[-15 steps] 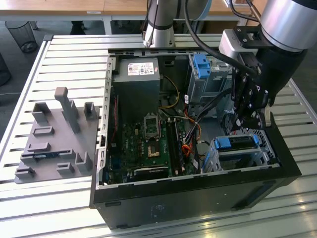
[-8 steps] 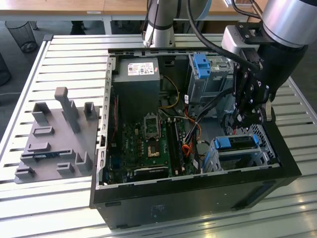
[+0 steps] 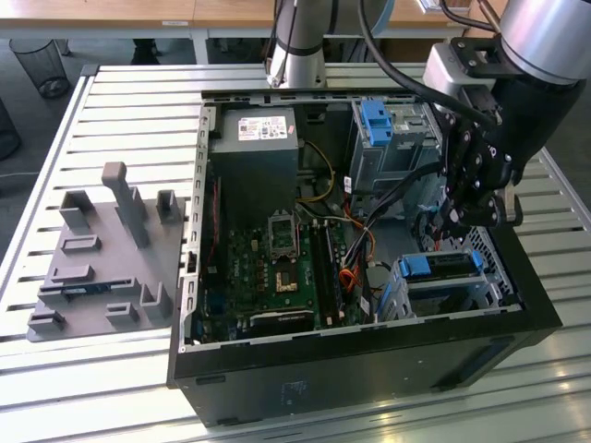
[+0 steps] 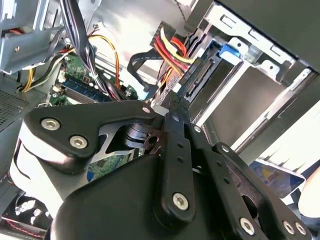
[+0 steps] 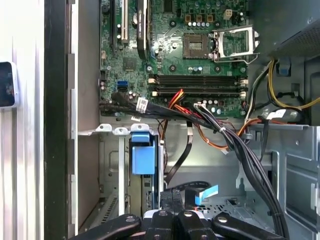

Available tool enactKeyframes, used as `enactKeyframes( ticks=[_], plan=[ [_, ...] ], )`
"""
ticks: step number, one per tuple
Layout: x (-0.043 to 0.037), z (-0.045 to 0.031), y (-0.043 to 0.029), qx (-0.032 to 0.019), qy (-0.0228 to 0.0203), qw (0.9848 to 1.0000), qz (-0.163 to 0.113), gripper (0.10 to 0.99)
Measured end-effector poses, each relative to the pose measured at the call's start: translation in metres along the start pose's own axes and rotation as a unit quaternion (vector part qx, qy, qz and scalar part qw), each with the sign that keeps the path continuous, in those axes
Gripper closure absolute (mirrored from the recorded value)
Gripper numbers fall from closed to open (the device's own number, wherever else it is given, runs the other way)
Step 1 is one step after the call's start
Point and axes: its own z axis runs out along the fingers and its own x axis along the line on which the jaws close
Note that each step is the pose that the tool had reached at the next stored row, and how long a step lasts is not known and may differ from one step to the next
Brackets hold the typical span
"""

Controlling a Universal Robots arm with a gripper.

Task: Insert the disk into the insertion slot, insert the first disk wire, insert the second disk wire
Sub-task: 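Insert the first disk wire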

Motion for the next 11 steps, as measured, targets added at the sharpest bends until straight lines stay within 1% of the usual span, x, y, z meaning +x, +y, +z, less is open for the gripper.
enactKeyframes(
  ticks=[6,8,11],
  plan=[
    [-0.0004,-0.0001,-0.0113,0.0,-0.0001,1.0,0.002,0.98],
    [-0.0007,0.0,-0.0128,0.0002,-0.0001,1.0,0.007,0.98],
    [-0.001,0.0004,-0.013,0.0006,-0.0003,0.9998,0.021,0.973]
  ],
)
